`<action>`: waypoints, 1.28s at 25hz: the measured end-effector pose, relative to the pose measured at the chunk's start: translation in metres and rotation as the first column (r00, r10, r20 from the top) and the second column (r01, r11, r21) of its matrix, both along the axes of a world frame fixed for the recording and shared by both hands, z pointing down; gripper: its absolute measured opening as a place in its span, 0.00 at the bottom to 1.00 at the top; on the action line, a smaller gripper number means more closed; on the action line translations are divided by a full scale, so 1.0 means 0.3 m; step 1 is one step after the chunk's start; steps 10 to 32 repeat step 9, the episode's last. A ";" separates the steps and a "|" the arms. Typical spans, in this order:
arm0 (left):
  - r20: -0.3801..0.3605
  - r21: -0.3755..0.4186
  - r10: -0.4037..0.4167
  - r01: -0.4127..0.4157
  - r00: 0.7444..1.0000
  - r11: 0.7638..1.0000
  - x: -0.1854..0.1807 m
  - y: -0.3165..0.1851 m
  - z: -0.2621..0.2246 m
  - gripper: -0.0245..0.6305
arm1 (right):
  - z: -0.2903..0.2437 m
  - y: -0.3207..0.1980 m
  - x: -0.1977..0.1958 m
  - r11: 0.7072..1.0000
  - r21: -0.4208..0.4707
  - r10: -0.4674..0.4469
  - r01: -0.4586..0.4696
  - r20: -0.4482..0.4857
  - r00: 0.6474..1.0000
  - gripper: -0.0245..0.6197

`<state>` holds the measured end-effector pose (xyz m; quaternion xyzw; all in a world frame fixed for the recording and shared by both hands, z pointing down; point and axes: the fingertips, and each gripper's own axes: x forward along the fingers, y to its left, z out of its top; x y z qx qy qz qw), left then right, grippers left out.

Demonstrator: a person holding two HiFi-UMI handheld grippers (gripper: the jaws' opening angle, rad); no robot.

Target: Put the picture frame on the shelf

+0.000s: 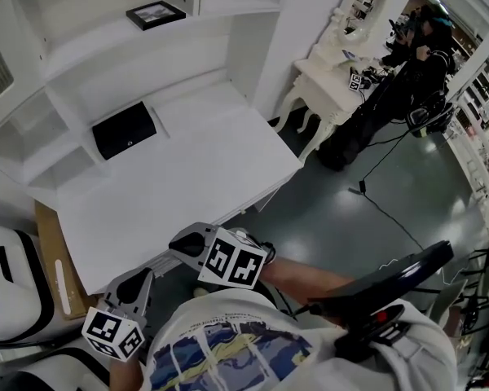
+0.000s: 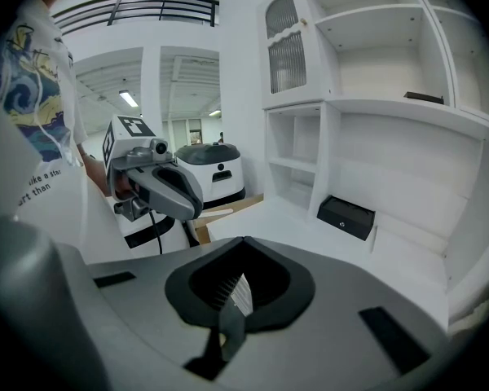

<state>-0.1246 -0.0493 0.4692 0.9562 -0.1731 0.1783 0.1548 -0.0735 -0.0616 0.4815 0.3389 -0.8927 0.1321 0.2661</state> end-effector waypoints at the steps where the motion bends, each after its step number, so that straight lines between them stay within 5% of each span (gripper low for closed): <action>1: 0.000 -0.001 -0.001 0.001 1.000 1.000 0.005 -0.002 0.002 0.06 | 0.002 -0.001 0.006 1.000 0.000 0.001 -0.001 -0.001 1.000 0.08; 32: 0.014 -0.023 0.036 -0.035 0.999 0.999 0.060 0.011 0.034 0.06 | 0.024 0.016 0.072 0.999 -0.015 0.040 -0.040 0.004 0.999 0.08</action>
